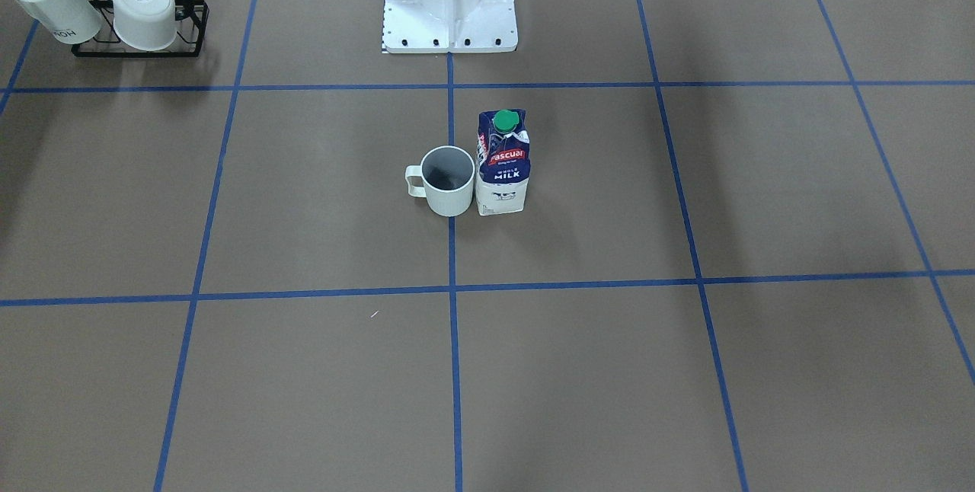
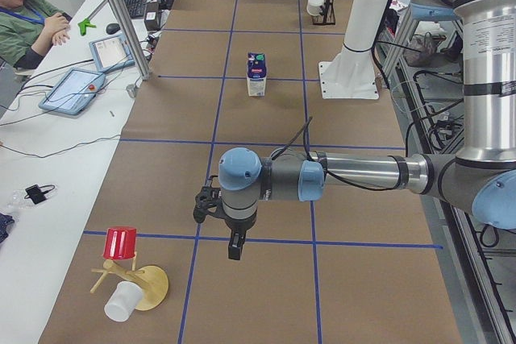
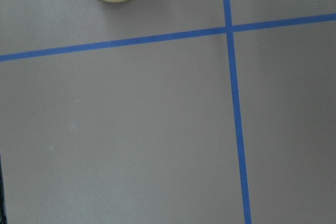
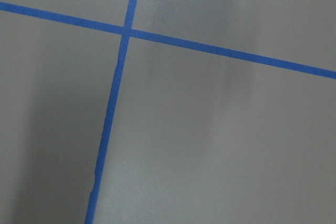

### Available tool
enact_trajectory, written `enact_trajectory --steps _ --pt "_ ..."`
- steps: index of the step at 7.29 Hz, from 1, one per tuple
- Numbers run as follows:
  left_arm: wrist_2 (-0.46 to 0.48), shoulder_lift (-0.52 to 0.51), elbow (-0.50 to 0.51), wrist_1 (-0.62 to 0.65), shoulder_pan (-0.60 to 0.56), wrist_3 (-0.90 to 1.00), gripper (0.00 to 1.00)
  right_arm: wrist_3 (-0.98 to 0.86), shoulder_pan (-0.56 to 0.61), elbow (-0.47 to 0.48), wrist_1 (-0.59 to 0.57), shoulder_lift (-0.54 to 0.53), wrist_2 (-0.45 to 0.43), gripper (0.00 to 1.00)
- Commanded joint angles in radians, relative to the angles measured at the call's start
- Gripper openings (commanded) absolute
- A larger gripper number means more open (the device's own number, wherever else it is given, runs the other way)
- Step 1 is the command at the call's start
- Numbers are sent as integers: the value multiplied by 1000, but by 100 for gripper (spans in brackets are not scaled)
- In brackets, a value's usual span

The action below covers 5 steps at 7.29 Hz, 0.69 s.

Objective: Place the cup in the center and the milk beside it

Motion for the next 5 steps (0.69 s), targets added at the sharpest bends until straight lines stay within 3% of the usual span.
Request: enact_trajectory --steps 1,5 --pt "-2 3 2 -23 0 -1 99 0 -2 7 -10 12 2 100" --pt "-2 16 2 -24 0 0 99 -2 -28 42 -119 53 15 100"
